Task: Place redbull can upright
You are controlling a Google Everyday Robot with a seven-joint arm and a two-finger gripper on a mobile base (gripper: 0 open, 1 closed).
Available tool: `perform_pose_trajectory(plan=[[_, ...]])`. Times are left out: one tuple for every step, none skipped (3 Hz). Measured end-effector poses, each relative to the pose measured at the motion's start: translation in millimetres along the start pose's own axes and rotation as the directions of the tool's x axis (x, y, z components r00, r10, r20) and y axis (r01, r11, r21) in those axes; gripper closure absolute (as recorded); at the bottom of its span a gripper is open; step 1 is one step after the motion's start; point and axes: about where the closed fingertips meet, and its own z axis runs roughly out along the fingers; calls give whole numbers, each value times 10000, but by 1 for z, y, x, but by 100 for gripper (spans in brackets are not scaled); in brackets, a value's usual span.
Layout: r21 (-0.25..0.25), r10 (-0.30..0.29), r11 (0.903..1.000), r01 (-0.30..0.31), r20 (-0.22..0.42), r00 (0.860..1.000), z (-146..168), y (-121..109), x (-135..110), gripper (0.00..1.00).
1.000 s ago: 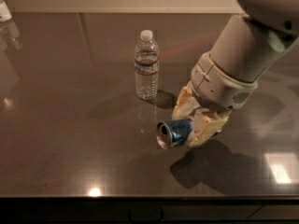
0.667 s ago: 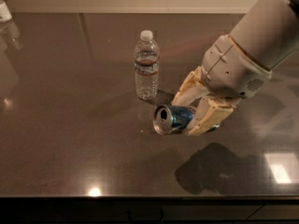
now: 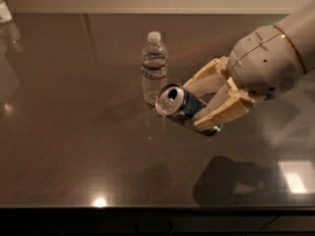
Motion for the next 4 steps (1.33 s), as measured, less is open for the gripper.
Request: perform_pose_trajectory(plan=[[376, 497, 9977, -558, 1472, 9879, -5, -3, -4, 100], [703, 875, 9916, -1088, 2550, 9630, -9, -6, 2, 100], [1020, 1177, 9818, -1599, 3332, 9355, -13, -11, 13, 100], [1225, 1395, 9718, -2015, 3907, 9099, -16, -15, 25, 100]])
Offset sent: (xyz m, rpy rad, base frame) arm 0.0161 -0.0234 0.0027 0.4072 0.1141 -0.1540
